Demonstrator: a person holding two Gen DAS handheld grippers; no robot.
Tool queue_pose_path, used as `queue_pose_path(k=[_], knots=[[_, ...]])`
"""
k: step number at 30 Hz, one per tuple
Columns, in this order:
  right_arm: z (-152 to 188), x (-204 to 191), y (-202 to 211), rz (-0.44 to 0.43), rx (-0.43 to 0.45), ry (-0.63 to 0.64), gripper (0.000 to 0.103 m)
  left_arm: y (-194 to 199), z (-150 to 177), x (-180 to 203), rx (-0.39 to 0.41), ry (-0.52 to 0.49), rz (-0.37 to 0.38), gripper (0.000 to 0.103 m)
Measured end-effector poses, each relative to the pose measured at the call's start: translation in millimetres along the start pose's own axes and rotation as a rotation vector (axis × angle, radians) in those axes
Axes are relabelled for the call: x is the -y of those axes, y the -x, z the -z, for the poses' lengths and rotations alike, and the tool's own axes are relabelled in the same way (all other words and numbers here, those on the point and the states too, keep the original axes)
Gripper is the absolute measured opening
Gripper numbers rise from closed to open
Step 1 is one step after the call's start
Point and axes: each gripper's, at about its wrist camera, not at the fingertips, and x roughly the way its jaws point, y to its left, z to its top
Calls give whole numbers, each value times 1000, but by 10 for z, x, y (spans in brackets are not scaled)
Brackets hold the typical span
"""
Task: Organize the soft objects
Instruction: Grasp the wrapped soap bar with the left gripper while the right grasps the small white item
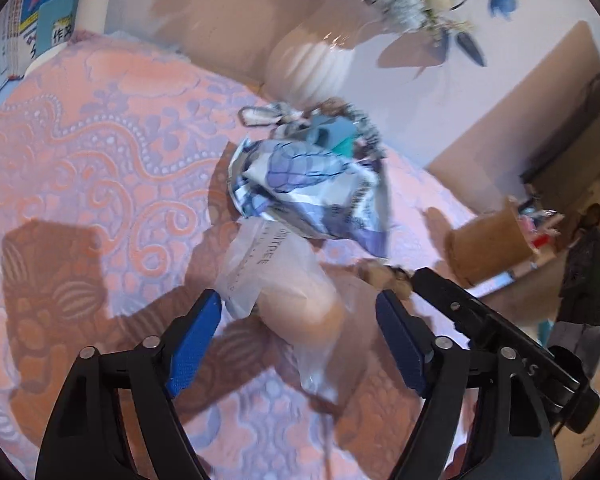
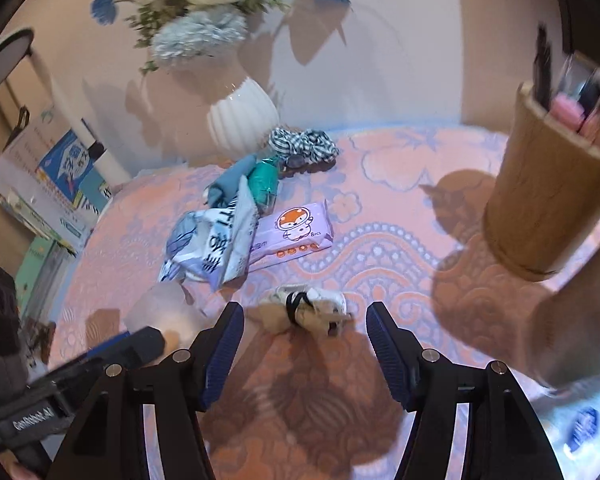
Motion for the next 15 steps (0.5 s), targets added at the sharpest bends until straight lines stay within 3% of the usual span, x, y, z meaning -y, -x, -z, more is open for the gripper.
queue_pose_path(k=[3, 6, 8, 9, 11, 15], knots=[[-25, 37, -134, -11, -16, -1, 62, -159, 7, -17, -18, 2, -25, 64], [-37, 33, -231, -17, -24, 2, 62, -175, 4, 26, 15, -40, -52, 54], [-35, 31, -263, -21, -21, 7, 62, -195, -3, 36, 15, -56, -43, 43], [-32, 18, -293, -26, -26, 10, 62, -200, -8, 45, 15, -73, -39, 41], [-9, -9, -328, -34, -38, 23, 47, -189, -7, 68, 17, -105, -40, 40], [59, -33, -247, -8, -27, 20, 43, -24, 10, 71, 29, -176, -32, 40]])
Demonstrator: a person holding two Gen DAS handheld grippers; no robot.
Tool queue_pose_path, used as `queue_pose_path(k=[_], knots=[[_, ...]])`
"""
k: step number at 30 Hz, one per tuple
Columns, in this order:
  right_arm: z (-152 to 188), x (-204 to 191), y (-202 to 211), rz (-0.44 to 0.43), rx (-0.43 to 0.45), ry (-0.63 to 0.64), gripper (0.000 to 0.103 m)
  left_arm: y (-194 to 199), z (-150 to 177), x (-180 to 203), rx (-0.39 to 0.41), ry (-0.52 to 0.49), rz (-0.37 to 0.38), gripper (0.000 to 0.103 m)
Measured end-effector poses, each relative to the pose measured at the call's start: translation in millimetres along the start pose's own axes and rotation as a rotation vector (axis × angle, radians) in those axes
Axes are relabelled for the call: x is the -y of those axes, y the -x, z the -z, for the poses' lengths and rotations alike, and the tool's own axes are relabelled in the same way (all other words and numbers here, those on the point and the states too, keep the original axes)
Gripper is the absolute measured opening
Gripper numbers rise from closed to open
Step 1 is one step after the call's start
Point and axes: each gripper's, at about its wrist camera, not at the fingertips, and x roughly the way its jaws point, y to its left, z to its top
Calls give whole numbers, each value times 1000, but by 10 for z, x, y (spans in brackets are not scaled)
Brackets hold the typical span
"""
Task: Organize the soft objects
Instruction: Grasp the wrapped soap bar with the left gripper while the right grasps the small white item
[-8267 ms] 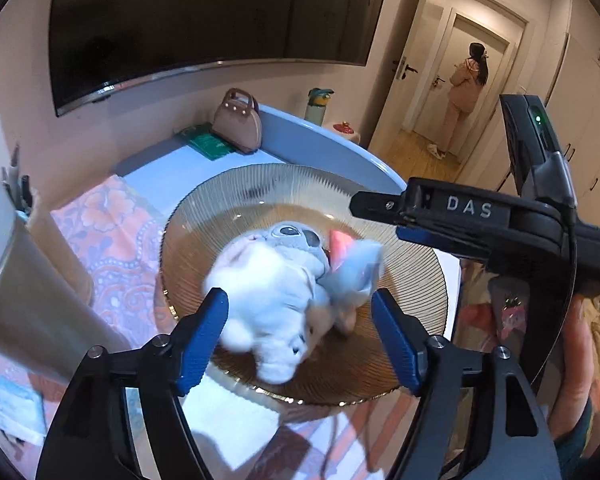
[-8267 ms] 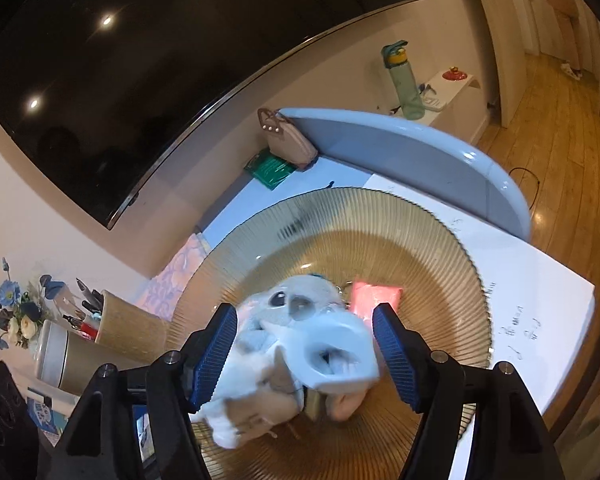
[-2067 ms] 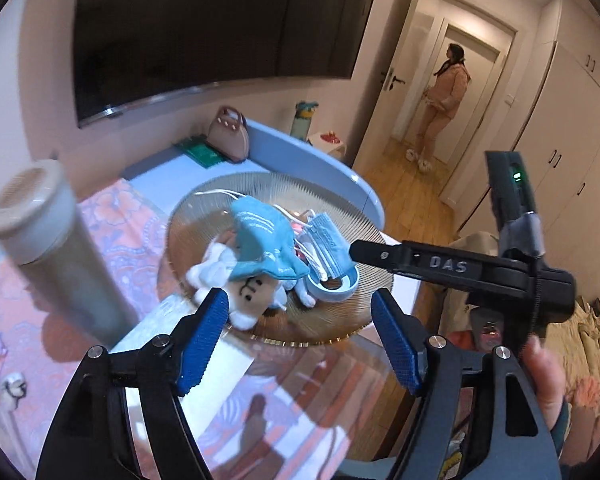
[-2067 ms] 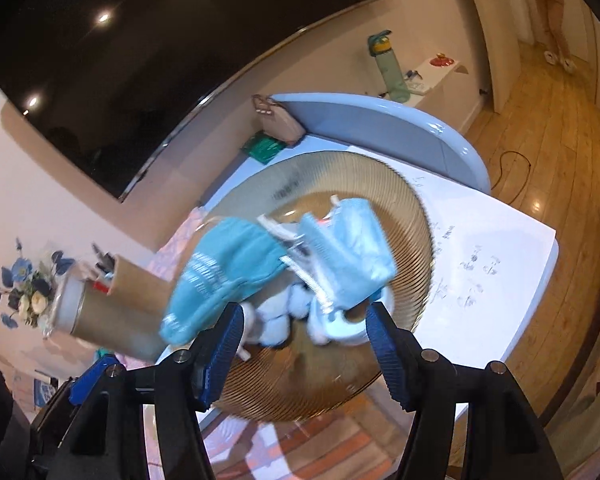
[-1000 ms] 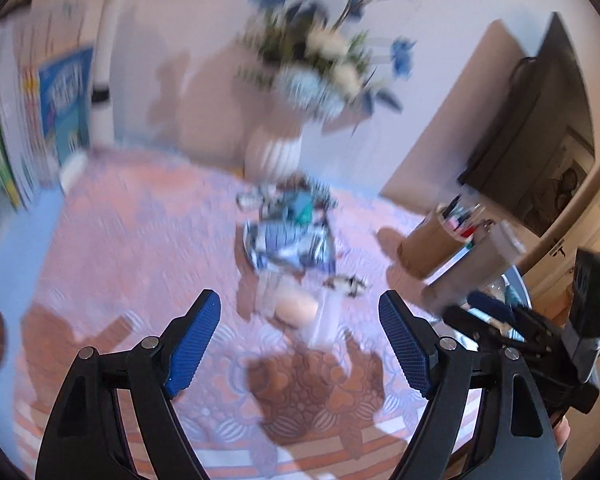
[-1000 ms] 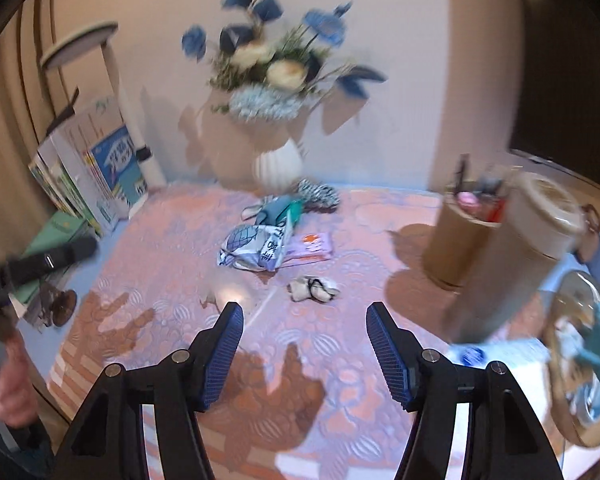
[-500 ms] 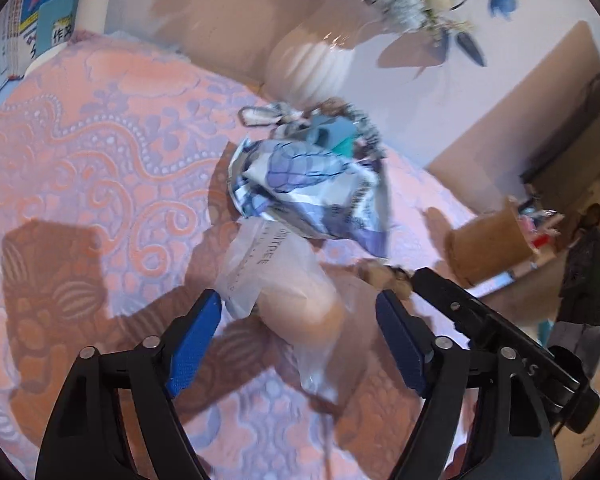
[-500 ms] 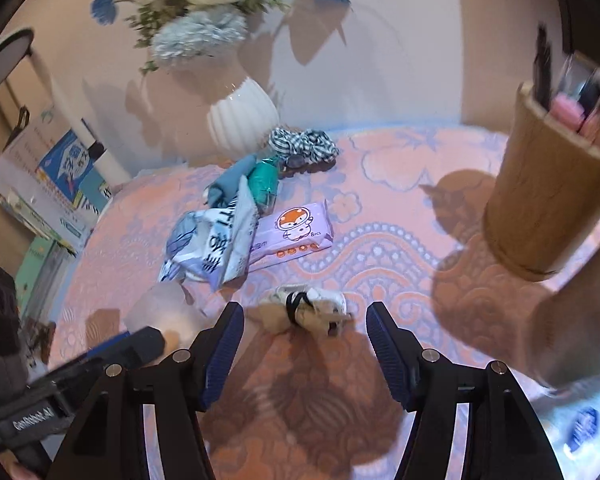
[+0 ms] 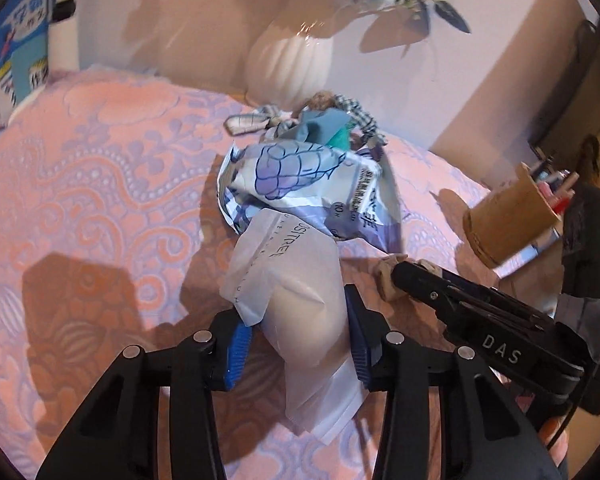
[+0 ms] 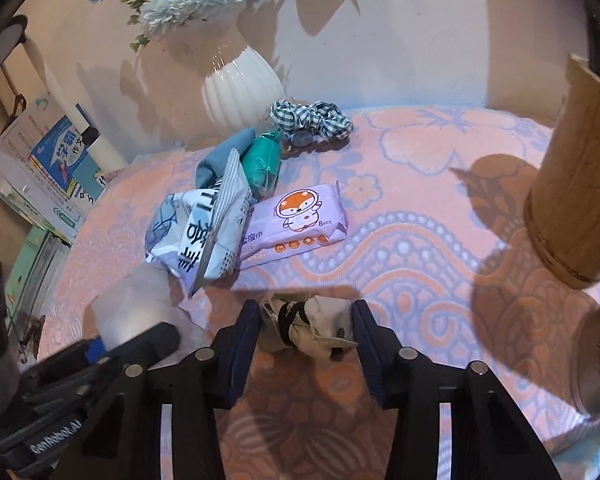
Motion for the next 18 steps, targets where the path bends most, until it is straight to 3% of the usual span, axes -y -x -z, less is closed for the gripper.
queue_pose_path(k=[6, 10, 11, 13, 18], knots=[[277, 71, 176, 3, -74, -145, 43, 335, 39, -83, 18, -107, 17, 40], [508, -65, 369, -137, -109, -85, 43, 558, 74, -195, 35, -152, 13, 40], [544, -75, 421, -133, -103, -73, 43, 592, 78, -224, 37, -151, 21, 40], [570, -61, 494, -57, -78, -53, 55, 635, 85, -273, 38, -147, 37, 40], [350, -10, 320, 34, -80, 20, 59, 603, 120, -218, 32, -160, 58, 40]])
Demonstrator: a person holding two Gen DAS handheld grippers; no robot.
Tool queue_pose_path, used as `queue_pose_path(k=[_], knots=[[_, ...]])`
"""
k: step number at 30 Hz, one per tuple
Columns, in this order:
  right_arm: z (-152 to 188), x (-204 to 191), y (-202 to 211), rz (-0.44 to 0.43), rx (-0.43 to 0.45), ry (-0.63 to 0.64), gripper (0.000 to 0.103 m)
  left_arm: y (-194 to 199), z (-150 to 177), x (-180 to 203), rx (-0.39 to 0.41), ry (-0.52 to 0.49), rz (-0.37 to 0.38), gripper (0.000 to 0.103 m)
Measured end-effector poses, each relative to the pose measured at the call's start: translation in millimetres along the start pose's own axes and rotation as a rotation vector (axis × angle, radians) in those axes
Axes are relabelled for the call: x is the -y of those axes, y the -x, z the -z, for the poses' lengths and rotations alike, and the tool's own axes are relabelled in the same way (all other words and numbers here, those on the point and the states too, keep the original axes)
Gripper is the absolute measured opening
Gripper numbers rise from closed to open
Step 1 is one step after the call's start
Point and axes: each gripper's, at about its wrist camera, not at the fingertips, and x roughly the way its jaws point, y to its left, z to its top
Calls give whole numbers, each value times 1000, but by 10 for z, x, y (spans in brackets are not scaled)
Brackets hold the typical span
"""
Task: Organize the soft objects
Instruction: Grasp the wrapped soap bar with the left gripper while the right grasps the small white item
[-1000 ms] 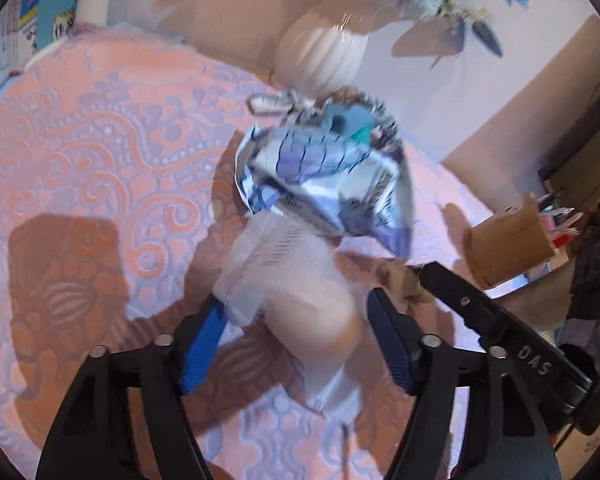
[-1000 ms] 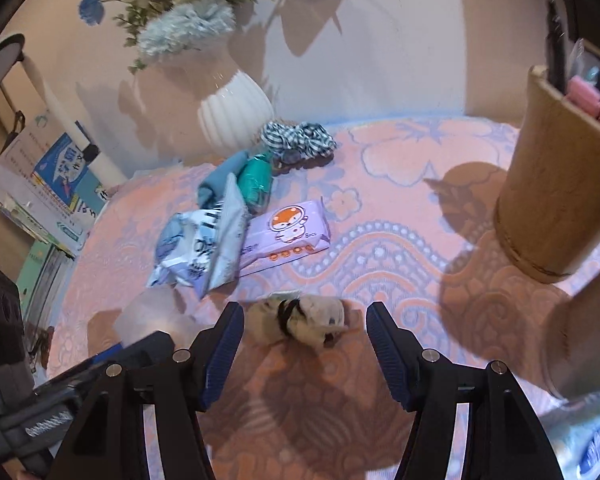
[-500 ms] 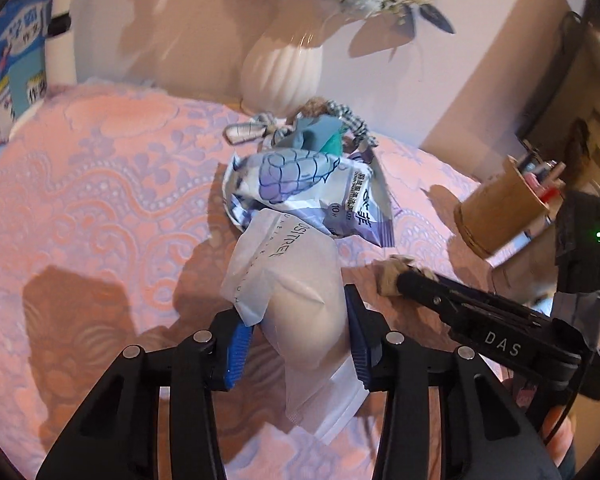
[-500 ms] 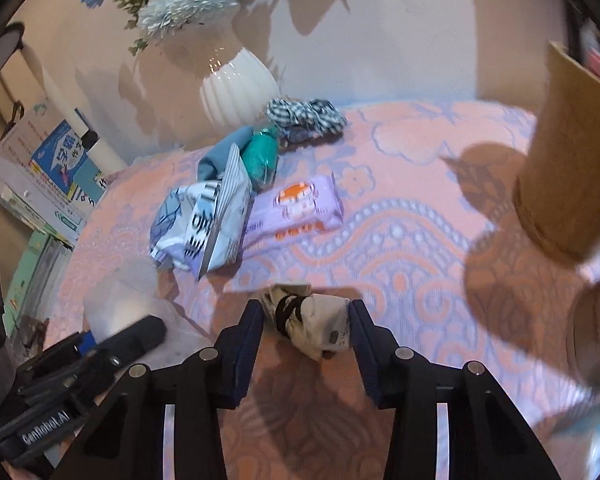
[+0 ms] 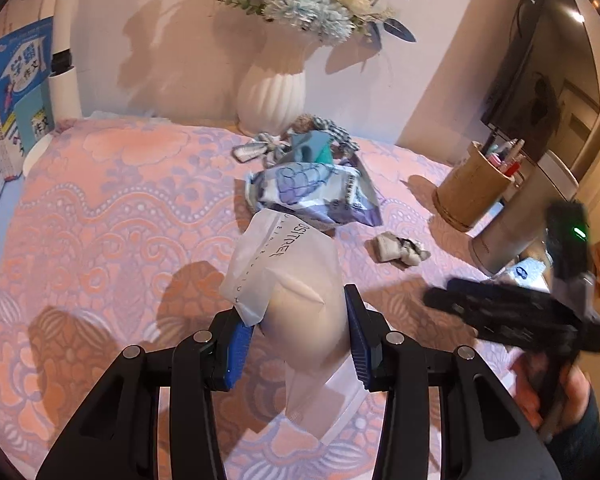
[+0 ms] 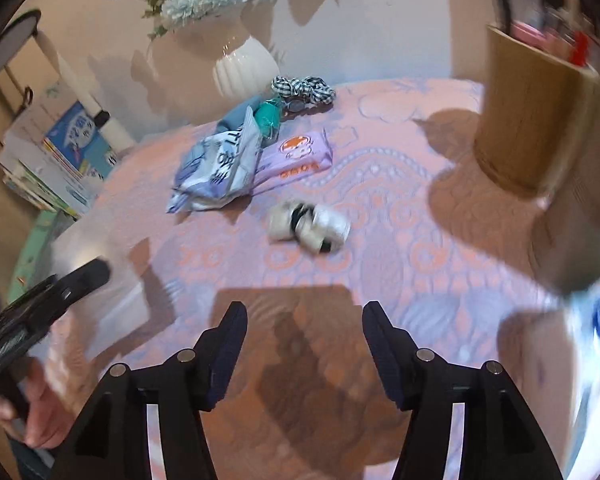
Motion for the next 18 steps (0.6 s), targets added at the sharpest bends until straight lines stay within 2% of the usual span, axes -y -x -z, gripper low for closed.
queue_pose_path(k=[3, 7, 9, 10, 13, 15, 18], knots=[[-132, -11, -223, 46, -32, 48, 59, -33, 21, 67, -6, -20, 15, 40], [-279, -87, -320, 80, 8, 90, 59, -126, 42, 117, -28, -39, 20, 40], [-324, -127, -357, 62, 23, 104, 59, -188, 49, 137, -41, -40, 23, 40], [-315, -166, -365, 57, 28, 110, 58, -204, 52, 144, -44, -41, 25, 40], [-274, -297, -385, 55, 31, 158, 45, -227, 66, 177, -50, -49, 26, 40], [-200, -397, -345, 60, 43, 194, 41, -205, 83, 212, -46, -61, 22, 40], [-104, -407, -258, 40, 48, 161, 39, -107, 119, 276, -30, -79, 17, 40]])
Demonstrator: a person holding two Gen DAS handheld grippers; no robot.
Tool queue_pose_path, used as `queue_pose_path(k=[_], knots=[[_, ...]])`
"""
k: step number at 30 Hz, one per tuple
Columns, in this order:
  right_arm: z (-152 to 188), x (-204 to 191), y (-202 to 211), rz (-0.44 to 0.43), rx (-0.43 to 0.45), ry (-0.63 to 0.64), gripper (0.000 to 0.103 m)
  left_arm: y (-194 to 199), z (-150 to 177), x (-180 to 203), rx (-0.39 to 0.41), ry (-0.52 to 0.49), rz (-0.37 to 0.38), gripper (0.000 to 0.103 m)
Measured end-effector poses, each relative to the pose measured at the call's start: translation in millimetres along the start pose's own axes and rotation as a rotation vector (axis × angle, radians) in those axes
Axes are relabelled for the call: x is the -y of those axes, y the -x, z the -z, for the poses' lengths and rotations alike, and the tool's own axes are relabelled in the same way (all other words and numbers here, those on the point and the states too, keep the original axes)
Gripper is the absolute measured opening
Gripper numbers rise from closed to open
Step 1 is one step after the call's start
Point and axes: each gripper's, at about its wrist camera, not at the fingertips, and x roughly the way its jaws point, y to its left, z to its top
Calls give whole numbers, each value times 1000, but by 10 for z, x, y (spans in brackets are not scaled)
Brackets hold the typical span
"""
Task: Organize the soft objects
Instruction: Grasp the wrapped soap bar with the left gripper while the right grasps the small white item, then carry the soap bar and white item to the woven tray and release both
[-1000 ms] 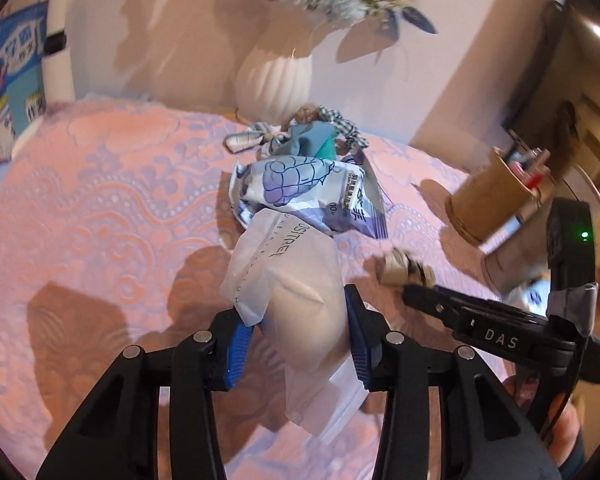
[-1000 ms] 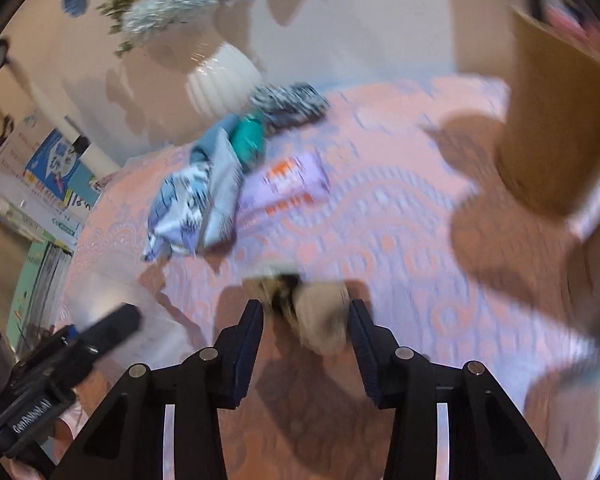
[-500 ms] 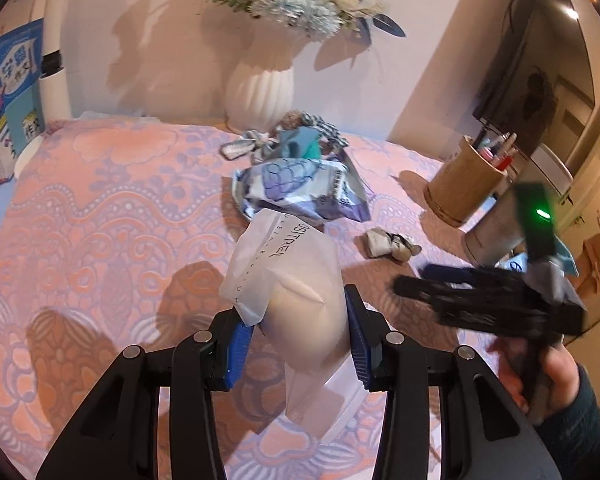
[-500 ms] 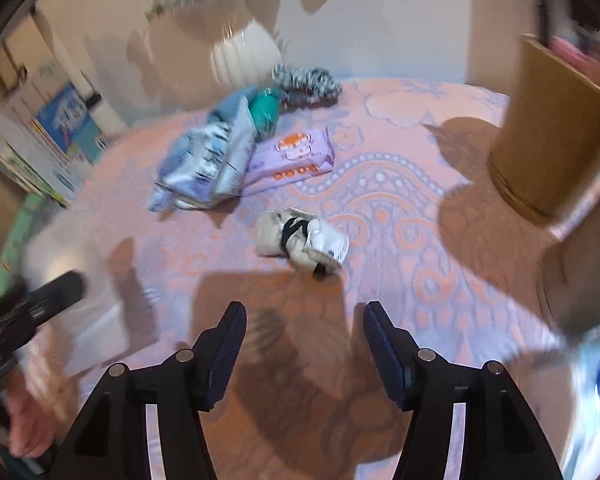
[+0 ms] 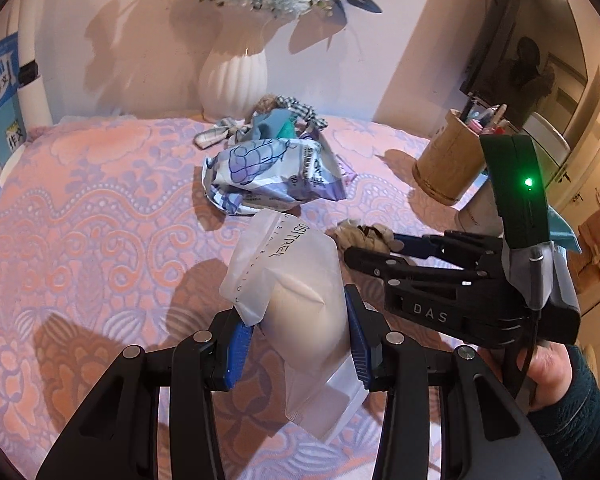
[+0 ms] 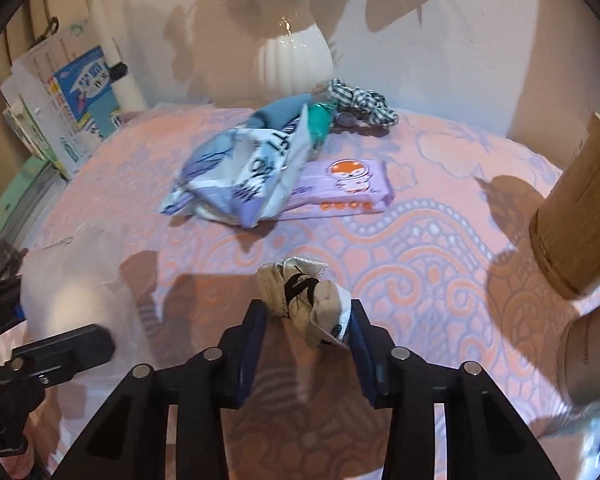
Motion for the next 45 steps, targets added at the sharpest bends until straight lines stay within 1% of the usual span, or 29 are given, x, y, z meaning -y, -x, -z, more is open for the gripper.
queue_pose_path(k=[2, 5, 8, 12, 16, 19, 20, 22, 23, 25, 28, 31, 34, 36, 38, 41, 45], knots=[[62, 24, 124, -7, 9, -35, 39, 63, 15, 28, 7, -4, 2, 40], [137, -5, 396, -7, 50, -57, 39, 205, 30, 119, 29, -20, 7, 40], [180, -42, 746, 24, 110, -53, 39, 351, 15, 280, 59, -49, 18, 40], [238, 41, 1296, 56, 192, -86, 39, 523, -63, 615, 100, -111, 39, 40], [285, 197, 1817, 88, 271, -116, 39, 680, -184, 1089, 146, -184, 96, 40], [364, 421, 2197, 135, 312, -152, 39, 775, -257, 1500, 174, -252, 145, 40], [390, 507, 2308, 145, 325, -169, 39, 794, -273, 1619, 181, -272, 158, 40], [468, 736, 2558, 164, 358, -216, 39, 826, -326, 1979, 196, -328, 192, 40], [511, 843, 2670, 178, 373, -235, 39, 831, -340, 2075, 201, -343, 200, 40], [615, 1109, 2896, 222, 404, -281, 39, 828, -385, 2402, 211, -385, 229, 40], [761, 1559, 3128, 273, 426, -366, 39, 743, -465, 2832, 194, -424, 284, 40], [888, 2020, 3284, 323, 430, -454, 39, 564, -531, 3250, 174, -458, 280, 40], [987, 2429, 3363, 400, 414, -518, 39, 356, -563, 3630, 141, -493, 303, 40], [1040, 2656, 3375, 429, 398, -546, 39, 197, -585, 3841, 116, -504, 321, 40], [1075, 2854, 3353, 458, 374, -567, 39, 53, -597, 3986, 106, -514, 321, 40], [1167, 3093, 3304, 491, 339, -588, 39, -220, -614, 4130, 60, -503, 339, 40], [1253, 3366, 3129, 530, 282, -614, 39, -568, -559, 4247, 31, -525, 315, 40]])
